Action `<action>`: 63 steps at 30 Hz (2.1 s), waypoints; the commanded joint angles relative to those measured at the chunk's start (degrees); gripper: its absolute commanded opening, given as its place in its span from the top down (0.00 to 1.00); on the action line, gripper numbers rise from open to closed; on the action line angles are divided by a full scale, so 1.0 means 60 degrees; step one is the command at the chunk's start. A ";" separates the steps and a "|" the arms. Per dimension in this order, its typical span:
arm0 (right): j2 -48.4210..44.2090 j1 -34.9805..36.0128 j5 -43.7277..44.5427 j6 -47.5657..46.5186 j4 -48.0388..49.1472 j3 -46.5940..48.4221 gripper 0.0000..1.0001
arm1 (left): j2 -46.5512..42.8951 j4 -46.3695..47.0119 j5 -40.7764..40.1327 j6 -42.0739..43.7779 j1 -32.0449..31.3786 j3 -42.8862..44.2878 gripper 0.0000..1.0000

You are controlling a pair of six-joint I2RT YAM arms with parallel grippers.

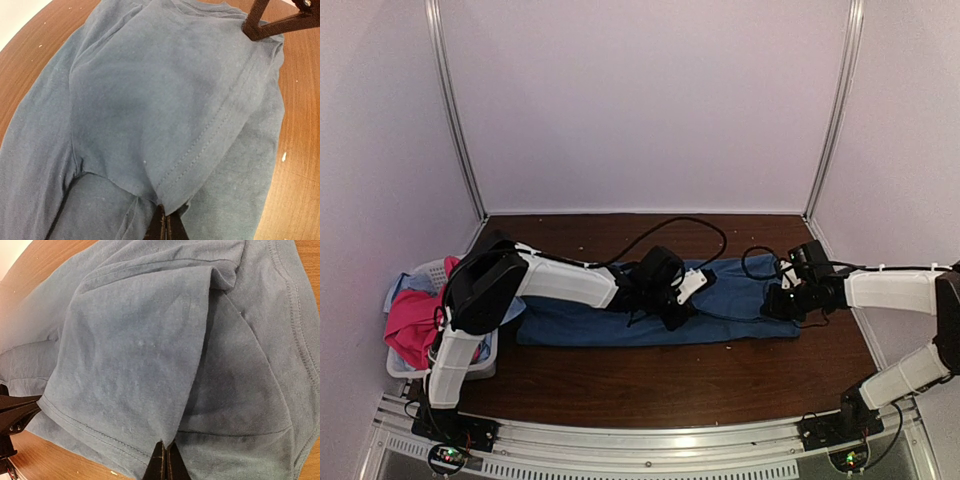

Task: Fold and stack the mixed laundry pile
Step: Adjust the rectangle-folded T-shirt at the center of the board, then rotate the rectangle-folded T-shirt at the center of the board.

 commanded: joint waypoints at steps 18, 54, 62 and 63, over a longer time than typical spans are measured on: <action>-0.1021 -0.0018 0.0639 0.0123 -0.0247 -0.0161 0.68 | -0.1491 -0.1025 0.0033 0.0785 0.0116 -0.0331 0.61; 1.0180 -0.0985 0.2972 -0.3675 -0.2499 1.1722 0.67 | -0.3156 -0.3952 -0.3360 -0.1712 0.3431 -0.2282 0.55; 1.1671 -0.0910 0.2134 -0.3881 -0.3627 1.6438 0.63 | -0.4004 -0.4237 -0.3286 -0.1153 0.2837 -0.2977 0.57; 1.1144 -0.0889 0.2055 -0.3861 -0.3239 1.5780 0.61 | -0.4089 -0.4193 -0.3291 -0.1082 0.2691 -0.3064 0.57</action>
